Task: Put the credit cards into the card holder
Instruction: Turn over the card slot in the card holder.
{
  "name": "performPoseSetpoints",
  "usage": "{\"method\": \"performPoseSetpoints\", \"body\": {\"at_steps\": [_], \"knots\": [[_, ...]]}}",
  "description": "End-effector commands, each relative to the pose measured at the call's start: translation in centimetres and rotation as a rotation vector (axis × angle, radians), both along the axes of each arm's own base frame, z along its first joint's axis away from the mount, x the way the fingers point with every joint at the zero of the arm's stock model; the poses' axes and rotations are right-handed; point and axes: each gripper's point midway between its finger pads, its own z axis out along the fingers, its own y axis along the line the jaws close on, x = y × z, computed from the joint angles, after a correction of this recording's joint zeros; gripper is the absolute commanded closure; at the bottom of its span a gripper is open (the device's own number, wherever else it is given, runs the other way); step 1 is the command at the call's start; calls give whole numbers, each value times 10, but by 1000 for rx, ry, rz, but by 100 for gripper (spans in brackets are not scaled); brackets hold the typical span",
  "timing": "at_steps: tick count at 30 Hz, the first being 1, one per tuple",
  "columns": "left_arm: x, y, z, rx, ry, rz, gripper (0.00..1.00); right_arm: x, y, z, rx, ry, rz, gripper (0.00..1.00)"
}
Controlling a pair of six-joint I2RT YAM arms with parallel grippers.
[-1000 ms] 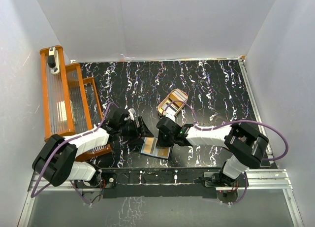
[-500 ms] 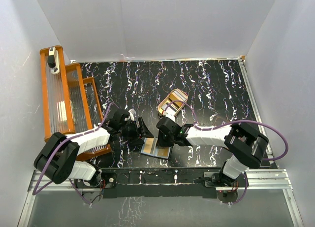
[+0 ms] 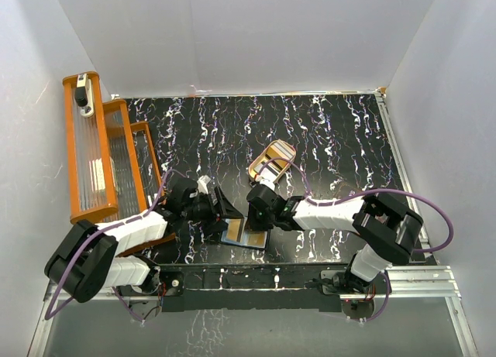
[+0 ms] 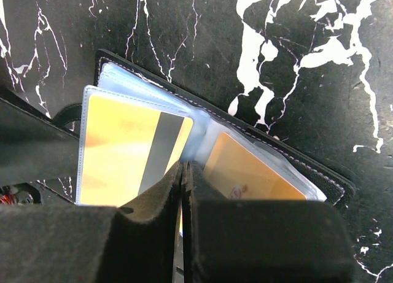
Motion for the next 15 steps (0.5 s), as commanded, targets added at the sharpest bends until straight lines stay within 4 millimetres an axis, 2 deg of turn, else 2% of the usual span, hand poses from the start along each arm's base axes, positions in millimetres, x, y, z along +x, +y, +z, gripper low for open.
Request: {"method": "performPoseSetpoints", "body": {"at_steps": [1, 11, 15], "knots": [[-6, -11, 17, -106, 11, -4, 28, -4, -16, -24, -67, -13, 11, 97], [-4, -23, 30, -134, -20, -16, 28, 10, -8, -7, -53, -106, 57, 94], [-6, -27, 33, -153, -25, -21, 28, 14, -9, 3, -62, -132, 55, 89]]}}
